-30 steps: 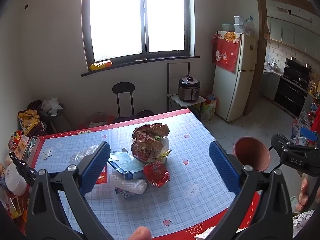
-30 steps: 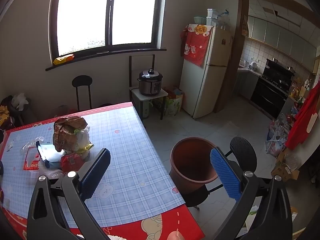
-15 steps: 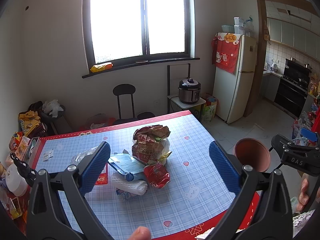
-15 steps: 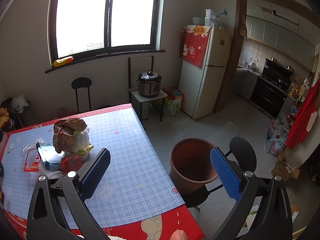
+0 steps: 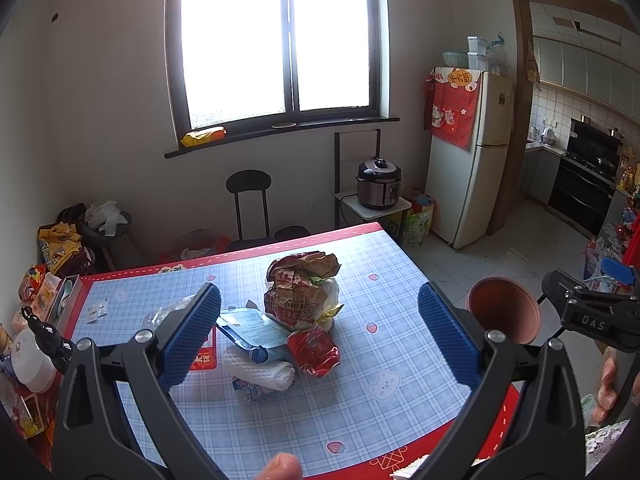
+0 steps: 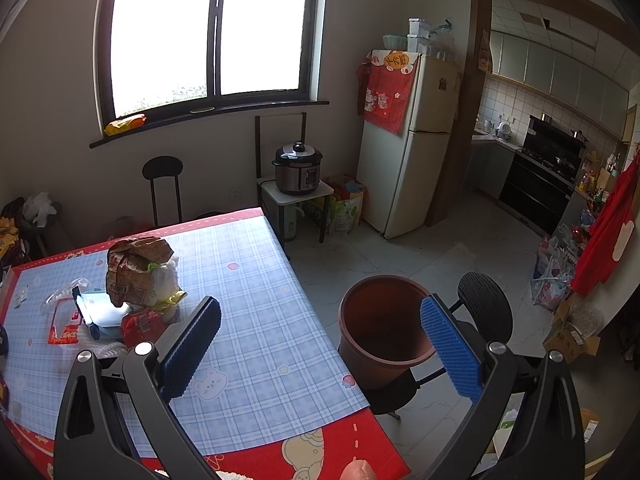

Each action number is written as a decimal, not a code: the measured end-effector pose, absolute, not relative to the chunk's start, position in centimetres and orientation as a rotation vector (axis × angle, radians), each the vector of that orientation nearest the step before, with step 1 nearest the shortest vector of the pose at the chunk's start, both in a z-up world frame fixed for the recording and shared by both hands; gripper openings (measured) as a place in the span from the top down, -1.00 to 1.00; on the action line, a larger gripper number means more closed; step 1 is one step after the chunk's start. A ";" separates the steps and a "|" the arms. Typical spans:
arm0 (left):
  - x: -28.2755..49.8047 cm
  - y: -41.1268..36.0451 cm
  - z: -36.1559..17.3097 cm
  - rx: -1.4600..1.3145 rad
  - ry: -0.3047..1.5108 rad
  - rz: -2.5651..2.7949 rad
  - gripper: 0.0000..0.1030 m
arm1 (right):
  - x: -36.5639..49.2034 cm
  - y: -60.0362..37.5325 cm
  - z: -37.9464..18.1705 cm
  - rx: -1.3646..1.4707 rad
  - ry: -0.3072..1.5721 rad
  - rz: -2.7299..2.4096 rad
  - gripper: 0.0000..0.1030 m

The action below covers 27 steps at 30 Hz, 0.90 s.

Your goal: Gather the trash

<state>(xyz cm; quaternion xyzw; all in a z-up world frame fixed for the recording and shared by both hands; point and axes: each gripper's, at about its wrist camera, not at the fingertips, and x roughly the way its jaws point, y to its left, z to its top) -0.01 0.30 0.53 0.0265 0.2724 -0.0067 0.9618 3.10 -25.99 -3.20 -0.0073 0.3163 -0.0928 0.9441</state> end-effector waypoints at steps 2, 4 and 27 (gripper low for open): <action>0.0 0.3 0.5 0.055 0.551 -0.013 -0.89 | 3.1 -26.0 -3.2 -0.015 0.645 -0.189 -0.91; 0.0 0.3 0.5 0.055 0.551 -0.013 -0.89 | 2.8 -26.3 -3.0 -0.012 0.643 -0.191 -0.91; -0.3 0.2 0.5 0.050 0.540 -0.016 -0.89 | 2.4 -26.7 -2.5 -0.007 0.636 -0.198 -0.91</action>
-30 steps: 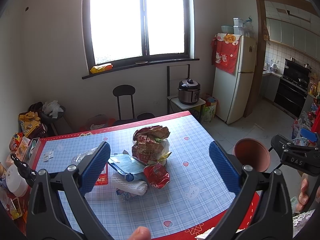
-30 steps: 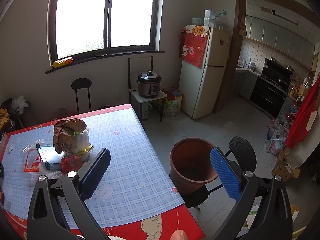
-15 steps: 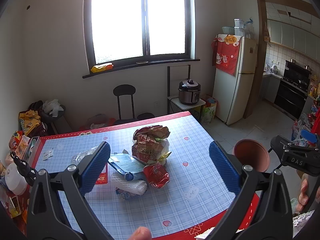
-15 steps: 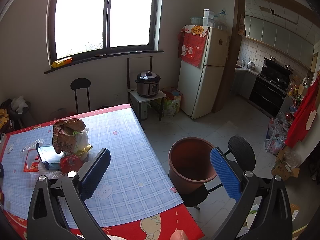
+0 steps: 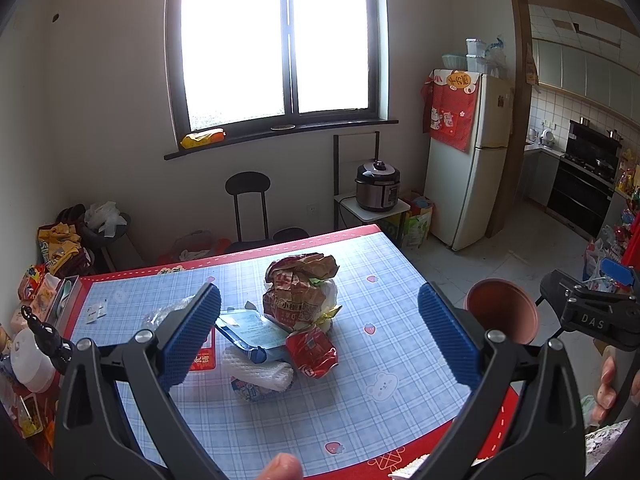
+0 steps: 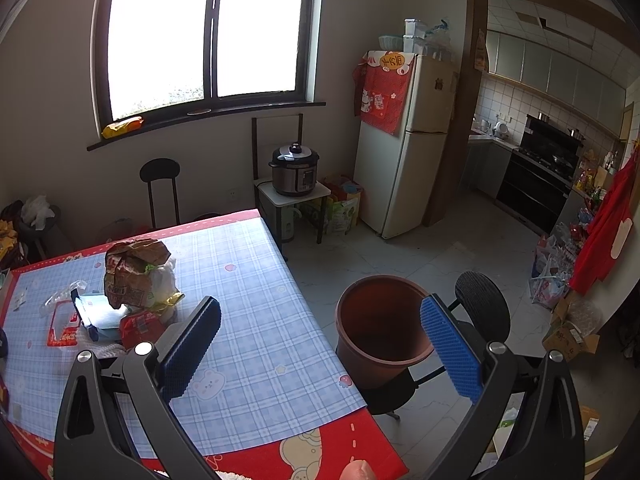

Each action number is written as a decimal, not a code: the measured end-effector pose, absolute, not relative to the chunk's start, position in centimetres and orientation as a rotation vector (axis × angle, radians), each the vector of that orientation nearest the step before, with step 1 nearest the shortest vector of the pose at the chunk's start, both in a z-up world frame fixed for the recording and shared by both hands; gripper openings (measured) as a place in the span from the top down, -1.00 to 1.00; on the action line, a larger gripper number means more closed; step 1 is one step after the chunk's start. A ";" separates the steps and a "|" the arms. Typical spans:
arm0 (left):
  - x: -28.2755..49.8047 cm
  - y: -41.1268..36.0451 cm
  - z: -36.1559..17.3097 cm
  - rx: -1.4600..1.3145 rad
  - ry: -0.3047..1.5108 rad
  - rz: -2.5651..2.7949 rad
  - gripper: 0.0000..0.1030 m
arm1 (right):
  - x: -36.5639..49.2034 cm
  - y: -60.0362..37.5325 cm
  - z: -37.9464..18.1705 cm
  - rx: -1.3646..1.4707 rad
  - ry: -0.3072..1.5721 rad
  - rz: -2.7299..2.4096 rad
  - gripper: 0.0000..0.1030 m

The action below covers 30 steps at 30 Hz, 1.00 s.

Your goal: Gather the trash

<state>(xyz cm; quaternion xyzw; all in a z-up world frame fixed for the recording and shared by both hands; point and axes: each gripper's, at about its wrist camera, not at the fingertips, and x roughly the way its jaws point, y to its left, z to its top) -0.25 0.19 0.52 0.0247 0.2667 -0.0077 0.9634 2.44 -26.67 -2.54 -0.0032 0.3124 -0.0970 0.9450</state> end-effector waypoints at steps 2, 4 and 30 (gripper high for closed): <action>-0.2 0.2 0.5 0.050 0.539 -0.016 -0.89 | 2.4 -26.7 -2.4 -0.007 0.634 -0.198 -0.91; -0.2 0.2 0.5 0.049 0.540 -0.016 -0.89 | 2.4 -26.8 -2.4 -0.007 0.635 -0.198 -0.91; 0.0 10.6 -3.8 -0.230 0.574 0.047 -0.89 | 4.6 -24.6 -4.7 0.014 0.667 -0.049 -0.91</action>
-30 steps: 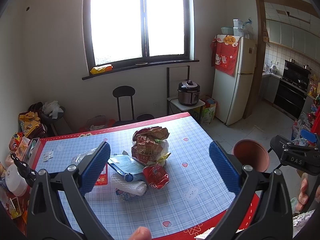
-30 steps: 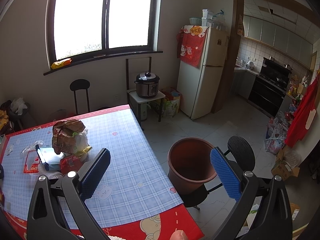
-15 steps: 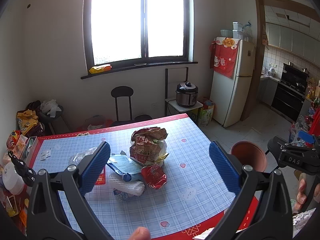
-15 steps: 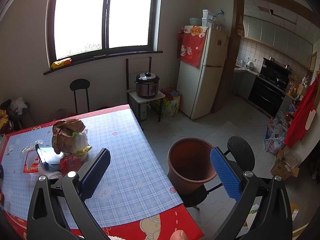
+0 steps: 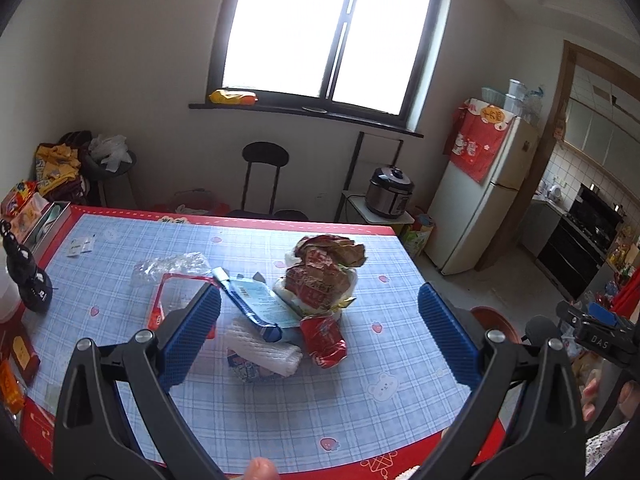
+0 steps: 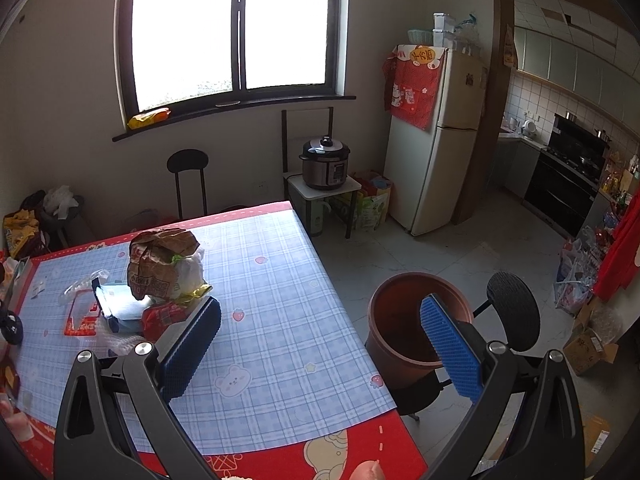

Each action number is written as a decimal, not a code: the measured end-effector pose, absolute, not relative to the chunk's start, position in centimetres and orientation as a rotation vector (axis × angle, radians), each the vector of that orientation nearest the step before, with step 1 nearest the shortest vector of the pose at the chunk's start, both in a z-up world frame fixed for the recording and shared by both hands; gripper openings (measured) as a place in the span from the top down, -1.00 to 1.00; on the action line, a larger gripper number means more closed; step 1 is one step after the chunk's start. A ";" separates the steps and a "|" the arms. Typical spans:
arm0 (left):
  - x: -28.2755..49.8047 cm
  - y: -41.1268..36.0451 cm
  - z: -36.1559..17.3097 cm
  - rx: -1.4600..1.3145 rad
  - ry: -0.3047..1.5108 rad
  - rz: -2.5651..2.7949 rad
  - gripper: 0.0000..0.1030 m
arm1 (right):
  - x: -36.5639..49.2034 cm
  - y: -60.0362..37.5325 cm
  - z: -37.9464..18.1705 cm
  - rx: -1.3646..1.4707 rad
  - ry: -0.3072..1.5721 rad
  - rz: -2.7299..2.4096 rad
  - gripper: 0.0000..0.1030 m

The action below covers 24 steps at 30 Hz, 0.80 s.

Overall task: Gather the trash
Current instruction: 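Grasp the red crushed can with the right tool while the left tool approaches the table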

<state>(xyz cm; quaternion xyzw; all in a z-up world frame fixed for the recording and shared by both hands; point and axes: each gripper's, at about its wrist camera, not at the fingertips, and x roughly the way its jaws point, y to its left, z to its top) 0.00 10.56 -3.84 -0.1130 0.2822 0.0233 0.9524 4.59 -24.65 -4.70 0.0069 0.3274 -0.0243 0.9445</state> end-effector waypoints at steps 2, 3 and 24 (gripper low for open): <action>0.0 12.7 -5.1 -0.251 0.594 0.101 -0.89 | 5.5 -23.9 -5.2 0.024 0.664 -0.001 -0.91; 0.0 13.7 -5.9 -0.256 0.612 0.129 -0.89 | 6.1 -23.3 -5.5 0.022 0.663 0.014 -0.91; 1.5 22.5 -17.5 -0.279 0.881 0.200 -0.88 | 11.2 -5.7 -16.8 -0.187 0.870 0.454 -0.91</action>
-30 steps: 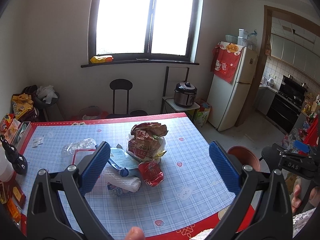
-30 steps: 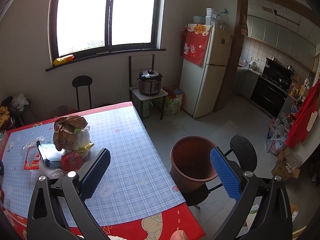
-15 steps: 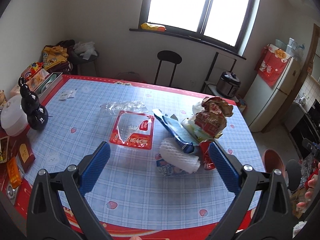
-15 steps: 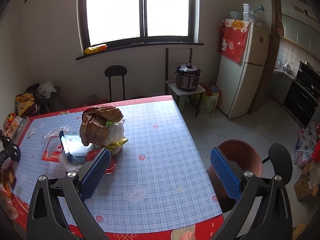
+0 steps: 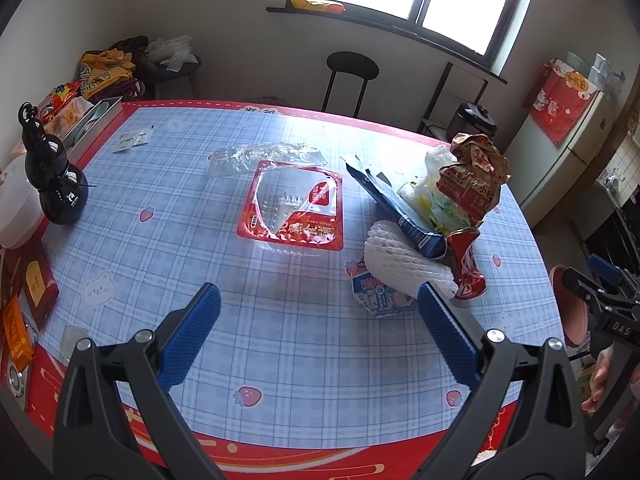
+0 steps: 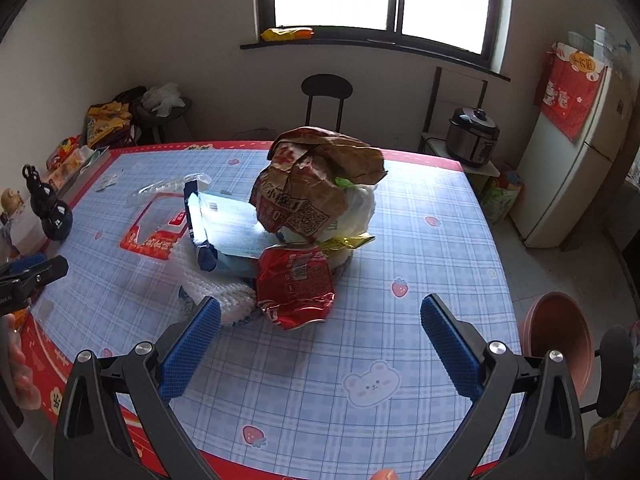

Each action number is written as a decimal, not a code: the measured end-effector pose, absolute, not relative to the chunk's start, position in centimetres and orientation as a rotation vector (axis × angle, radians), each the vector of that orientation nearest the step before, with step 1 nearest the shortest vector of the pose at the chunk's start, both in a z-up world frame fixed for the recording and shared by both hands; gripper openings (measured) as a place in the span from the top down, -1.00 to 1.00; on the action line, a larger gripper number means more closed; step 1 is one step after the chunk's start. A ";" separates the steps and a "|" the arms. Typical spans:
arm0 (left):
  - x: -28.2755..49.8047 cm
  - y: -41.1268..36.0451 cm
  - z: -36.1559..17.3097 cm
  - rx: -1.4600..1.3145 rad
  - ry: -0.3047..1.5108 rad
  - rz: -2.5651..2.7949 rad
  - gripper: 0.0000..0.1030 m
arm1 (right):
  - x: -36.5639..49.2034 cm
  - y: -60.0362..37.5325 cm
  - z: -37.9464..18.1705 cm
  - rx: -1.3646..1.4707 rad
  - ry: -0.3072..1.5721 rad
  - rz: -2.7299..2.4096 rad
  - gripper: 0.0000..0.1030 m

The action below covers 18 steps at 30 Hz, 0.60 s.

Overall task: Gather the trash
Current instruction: 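Grasp the red crushed can with the right tool while the left tool approaches the table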

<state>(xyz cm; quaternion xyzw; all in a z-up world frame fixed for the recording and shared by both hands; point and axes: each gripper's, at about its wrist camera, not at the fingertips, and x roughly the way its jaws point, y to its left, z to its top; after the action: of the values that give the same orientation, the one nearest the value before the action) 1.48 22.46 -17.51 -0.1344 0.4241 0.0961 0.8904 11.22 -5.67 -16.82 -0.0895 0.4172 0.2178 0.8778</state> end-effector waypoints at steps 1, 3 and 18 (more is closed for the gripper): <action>1.5 22.4 -17.7 -0.277 0.884 0.190 -0.88 | 11.3 -5.1 -17.2 -0.185 0.885 0.487 -0.91; 1.7 22.5 -17.9 -0.279 0.885 0.178 -0.89 | 11.0 -4.3 -17.7 -0.193 0.875 0.493 -0.91; 2.1 25.6 -19.9 -0.391 0.889 0.199 -0.88 | 13.2 -4.0 -21.1 -0.235 0.963 0.511 -0.75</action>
<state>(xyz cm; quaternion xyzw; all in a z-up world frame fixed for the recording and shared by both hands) 2.14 25.55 -19.91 -0.1874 0.4267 0.0953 0.8796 13.23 -4.01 -21.06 -0.1117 0.4571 0.2427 0.8484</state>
